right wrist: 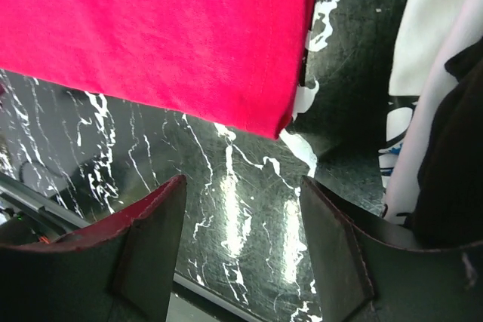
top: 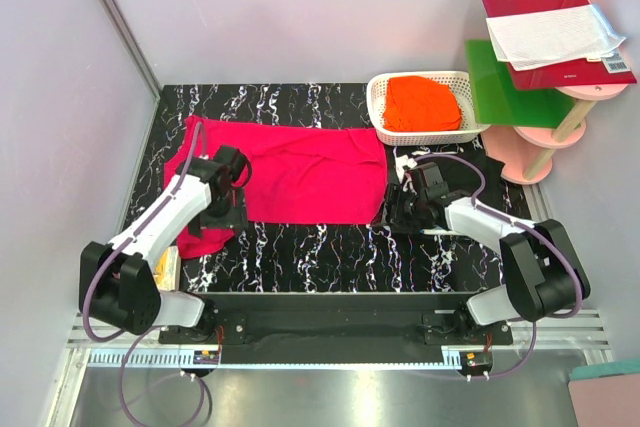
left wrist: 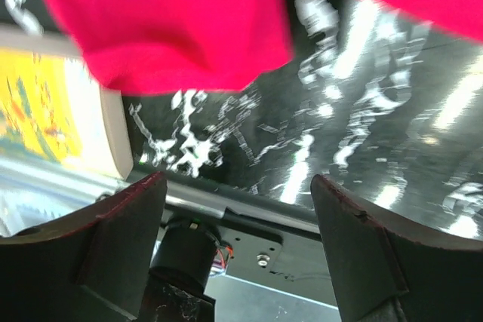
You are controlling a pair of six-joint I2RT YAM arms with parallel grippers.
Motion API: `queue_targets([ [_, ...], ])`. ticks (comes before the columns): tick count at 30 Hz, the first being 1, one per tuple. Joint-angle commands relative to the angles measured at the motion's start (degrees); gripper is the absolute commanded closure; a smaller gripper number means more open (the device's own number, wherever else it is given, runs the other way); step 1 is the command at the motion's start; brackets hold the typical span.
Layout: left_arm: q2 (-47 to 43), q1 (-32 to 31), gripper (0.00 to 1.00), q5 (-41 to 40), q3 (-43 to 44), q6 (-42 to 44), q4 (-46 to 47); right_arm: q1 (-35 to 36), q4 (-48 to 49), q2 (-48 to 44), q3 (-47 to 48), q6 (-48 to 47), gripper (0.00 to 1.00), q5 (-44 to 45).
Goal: Fold and stack the t-shirts
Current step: Grap the side of the flattened tshirt closest away from the robot with both arms
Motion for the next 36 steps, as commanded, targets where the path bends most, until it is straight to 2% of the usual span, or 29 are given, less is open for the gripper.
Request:
queue_targets([
  [1, -0.9, -1.2, 0.18, -6.4, -4.6, -7.4, 1.5, 0.5, 7.2, -1.9, -2.3, 2.8, 0.3, -1.1],
  [10, 9.1, -6.8, 0.18, -11.4, -5.6, -13.2, 0.7, 2.3, 13.1, 3.5, -2.1, 5.3, 0.3, 1.6],
  [11, 9.8, -7.3, 0.18, -11.6, -5.7, -13.6, 0.5, 2.8, 13.1, 4.1, -1.2, 5.4, 0.33, 1.7],
  [12, 10.2, -7.7, 0.18, -12.1, -5.9, -14.2, 0.6, 2.9, 14.9, 5.4, -0.9, 5.3, 0.41, 2.1],
  [14, 11.4, -8.1, 0.18, -12.6, -6.1, -14.8, 0.7, 3.2, 15.8, 6.4, 0.1, 5.6, 0.44, 2.4],
  [15, 11.5, -8.1, 0.18, -12.7, -6.4, -15.2, 0.5, 3.6, 15.9, 7.4, 0.4, 5.6, 0.57, 2.5],
  [18, 11.5, -8.1, 0.19, -15.1, -6.0, -17.2, -1.2, 4.4, 15.8, 8.4, 1.4, 5.8, 0.83, 2.4],
  [23, 13.4, -8.2, 0.16, -17.1, -4.5, -18.2, -3.5, 5.3, 14.7, 7.0, 2.0, 5.1, 0.97, 3.7],
  [25, 15.1, -8.2, 0.17, -16.6, -4.5, -18.1, -2.8, 5.3, 14.3, 6.5, 2.1, 4.7, 1.0, 4.3],
  [29, 18.9, -8.2, 0.29, -15.9, -4.7, -17.3, -0.1, 5.4, 13.9, 5.9, 2.8, 4.0, 1.0, 4.4],
  [32, 21.0, -8.3, 0.3, -15.8, -4.1, -16.8, 1.7, 5.4, 13.9, 5.7, 3.2, 3.8, 1.0, 4.2],
  [36, 23.8, -8.3, 0.45, -17.0, -3.5, -16.7, 2.8, 5.5, 14.0, 5.3, 3.4, 3.6, 1.0, 3.9],
])
